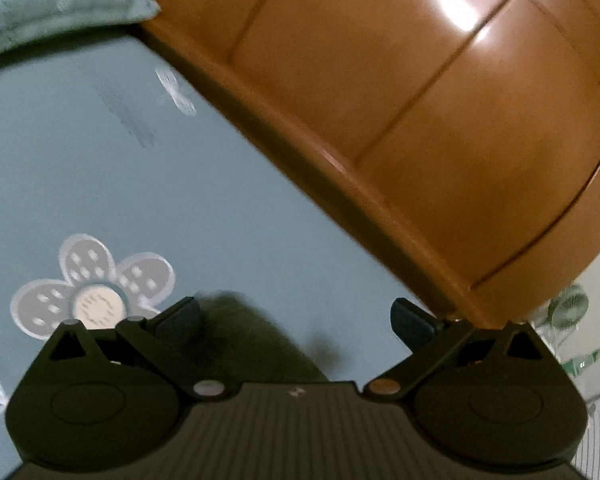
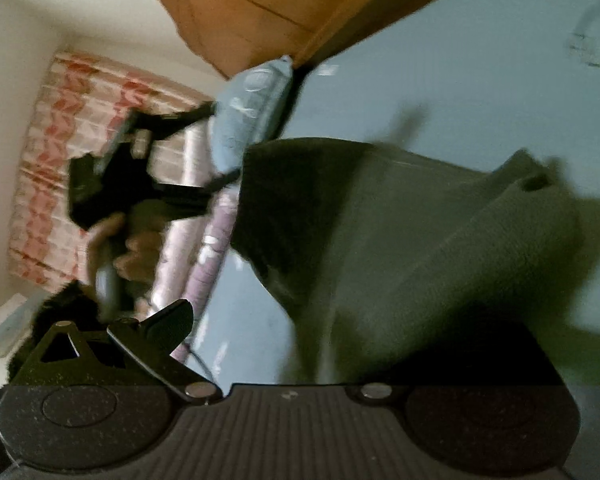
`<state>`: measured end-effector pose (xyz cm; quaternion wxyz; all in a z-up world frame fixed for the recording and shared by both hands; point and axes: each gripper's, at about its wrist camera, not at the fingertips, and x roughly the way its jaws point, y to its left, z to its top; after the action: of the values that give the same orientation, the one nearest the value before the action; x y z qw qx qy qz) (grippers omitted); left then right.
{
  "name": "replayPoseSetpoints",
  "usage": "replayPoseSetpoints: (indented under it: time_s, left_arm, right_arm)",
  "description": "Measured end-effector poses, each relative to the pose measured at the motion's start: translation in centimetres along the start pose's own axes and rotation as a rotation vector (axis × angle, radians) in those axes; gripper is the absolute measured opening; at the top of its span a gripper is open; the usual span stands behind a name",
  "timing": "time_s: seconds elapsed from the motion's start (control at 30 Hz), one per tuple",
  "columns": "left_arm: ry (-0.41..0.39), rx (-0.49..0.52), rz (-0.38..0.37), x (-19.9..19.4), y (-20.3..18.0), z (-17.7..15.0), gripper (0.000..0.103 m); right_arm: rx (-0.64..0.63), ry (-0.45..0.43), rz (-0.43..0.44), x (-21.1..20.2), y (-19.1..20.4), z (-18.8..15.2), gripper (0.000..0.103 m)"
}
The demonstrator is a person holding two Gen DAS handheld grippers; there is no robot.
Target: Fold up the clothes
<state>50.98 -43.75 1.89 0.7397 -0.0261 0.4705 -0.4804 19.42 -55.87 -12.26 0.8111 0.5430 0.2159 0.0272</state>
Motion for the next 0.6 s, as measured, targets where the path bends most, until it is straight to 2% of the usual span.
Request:
replayPoseSetpoints:
  time_s: [0.13, 0.23, 0.33, 0.43, 0.53, 0.6]
  left_arm:
    - [0.079, 0.040, -0.070, -0.3, 0.0, -3.3, 0.100]
    - [0.164, 0.068, -0.104, 0.5, 0.0, -6.8, 0.100]
    - [0.227, 0.071, -0.132, 1.2, 0.0, -9.8, 0.100]
    - [0.253, 0.087, -0.124, 1.1, 0.0, -11.8, 0.100]
    - [0.264, 0.111, -0.103, 0.6, -0.1, -13.5, 0.100]
    - [0.257, 0.163, -0.071, 0.2, -0.4, -14.2, 0.100]
  right_arm:
    - [0.049, -0.080, -0.009, -1.9, -2.4, -0.2, 0.103]
    - [0.082, -0.161, 0.016, -3.1, -3.2, 0.9, 0.103]
    - [0.051, -0.220, 0.032, -4.2, -2.8, 2.7, 0.103]
    - [-0.039, -0.257, -0.039, -5.2, -1.6, 4.0, 0.103]
    - [-0.182, -0.288, -0.197, -6.1, 0.1, 4.1, 0.103]
    - [-0.278, -0.296, -0.287, -6.5, 1.4, 3.8, 0.103]
